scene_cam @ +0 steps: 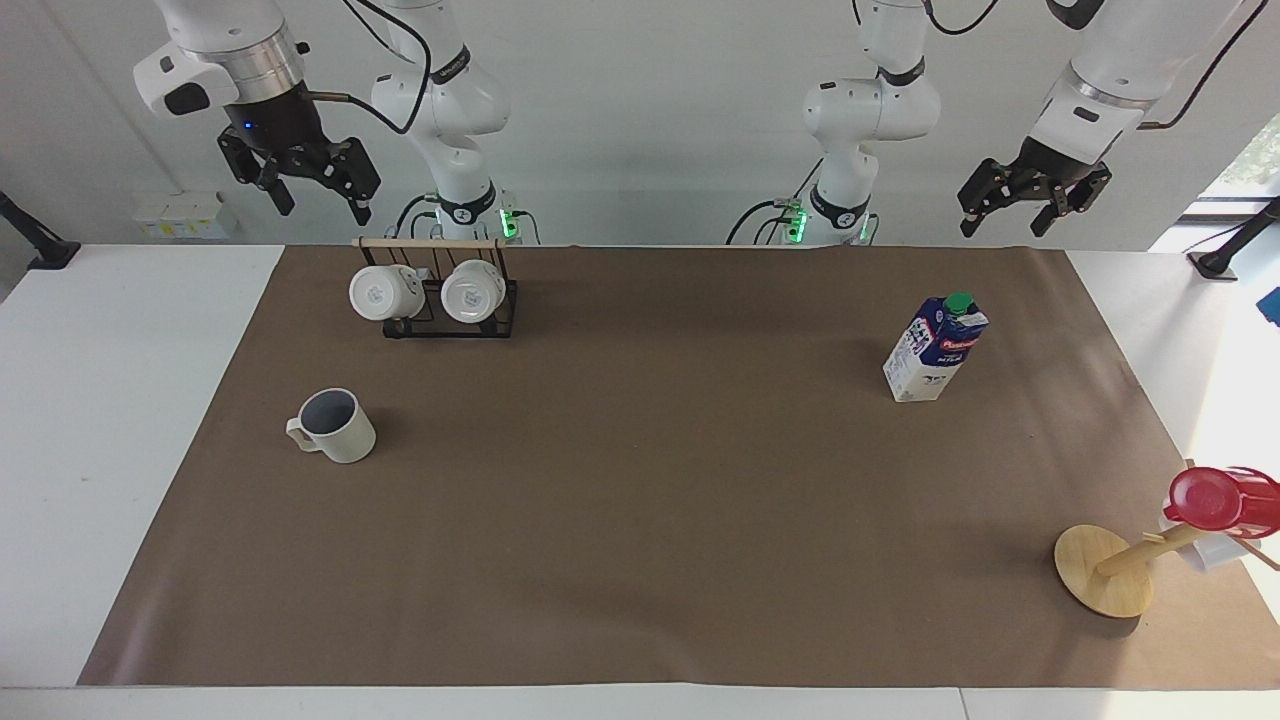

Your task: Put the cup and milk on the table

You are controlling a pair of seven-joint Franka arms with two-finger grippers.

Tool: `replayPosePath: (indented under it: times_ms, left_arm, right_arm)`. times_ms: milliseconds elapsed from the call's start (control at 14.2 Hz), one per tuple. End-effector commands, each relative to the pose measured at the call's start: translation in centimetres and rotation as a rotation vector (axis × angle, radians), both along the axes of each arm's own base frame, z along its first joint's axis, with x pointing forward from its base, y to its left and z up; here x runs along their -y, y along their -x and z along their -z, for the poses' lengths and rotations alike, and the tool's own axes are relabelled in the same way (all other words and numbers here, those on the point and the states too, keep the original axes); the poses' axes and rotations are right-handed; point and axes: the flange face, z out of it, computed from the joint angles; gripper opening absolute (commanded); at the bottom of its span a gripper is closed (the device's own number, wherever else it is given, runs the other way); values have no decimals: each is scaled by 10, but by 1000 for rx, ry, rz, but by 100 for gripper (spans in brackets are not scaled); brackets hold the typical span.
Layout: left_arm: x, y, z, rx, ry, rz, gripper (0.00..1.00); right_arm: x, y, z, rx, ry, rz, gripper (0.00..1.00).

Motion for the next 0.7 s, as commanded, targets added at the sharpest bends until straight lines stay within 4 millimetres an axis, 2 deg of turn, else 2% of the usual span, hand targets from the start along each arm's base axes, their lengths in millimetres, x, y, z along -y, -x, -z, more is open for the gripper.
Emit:
replayPosePath:
  times_ms: [0, 281, 632]
  left_arm:
    - [-3, 2, -6, -4, -10, -10, 100]
    - [-3, 2, -6, -4, -10, -10, 100]
    - [-3, 2, -6, -4, -10, -10, 100]
  right_arm:
    - [3, 0, -2, 30, -6, -23, 100]
    - [4, -1, -1, 32, 8, -18, 100]
    - [9, -15, 10, 35, 15, -16, 100]
